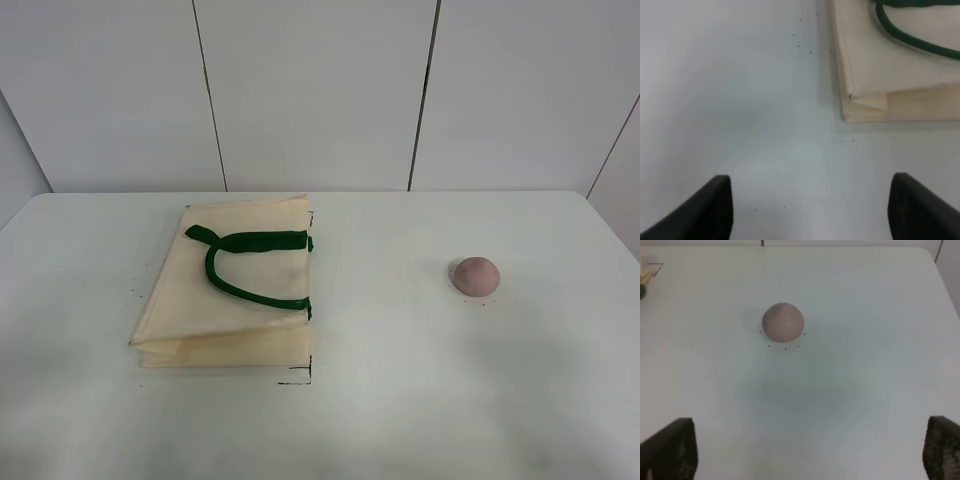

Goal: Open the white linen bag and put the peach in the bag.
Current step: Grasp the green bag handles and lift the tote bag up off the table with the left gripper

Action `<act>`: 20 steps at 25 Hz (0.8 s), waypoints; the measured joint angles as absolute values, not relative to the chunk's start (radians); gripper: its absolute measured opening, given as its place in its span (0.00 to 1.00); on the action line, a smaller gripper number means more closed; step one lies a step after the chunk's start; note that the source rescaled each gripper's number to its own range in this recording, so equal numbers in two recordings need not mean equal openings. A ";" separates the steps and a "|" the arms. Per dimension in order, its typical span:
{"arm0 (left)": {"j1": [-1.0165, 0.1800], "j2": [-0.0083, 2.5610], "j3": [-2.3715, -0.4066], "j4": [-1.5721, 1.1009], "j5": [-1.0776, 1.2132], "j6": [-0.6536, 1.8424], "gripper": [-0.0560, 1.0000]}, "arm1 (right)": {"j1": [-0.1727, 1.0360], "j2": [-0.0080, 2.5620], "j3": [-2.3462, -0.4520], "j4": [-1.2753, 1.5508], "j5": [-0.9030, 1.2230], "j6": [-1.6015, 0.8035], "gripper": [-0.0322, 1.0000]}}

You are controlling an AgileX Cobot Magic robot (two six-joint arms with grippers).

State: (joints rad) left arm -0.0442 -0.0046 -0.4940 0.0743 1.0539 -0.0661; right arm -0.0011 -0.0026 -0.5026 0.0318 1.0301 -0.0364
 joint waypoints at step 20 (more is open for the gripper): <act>-0.044 0.537 -0.781 0.078 1.053 -0.071 1.00 | -0.001 -0.003 -0.503 0.032 1.030 -0.036 1.00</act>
State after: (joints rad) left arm -0.0442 0.5368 -0.7806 0.0784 1.0531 -0.0706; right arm -0.0011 -0.0026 -0.5026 0.0318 1.0301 -0.0364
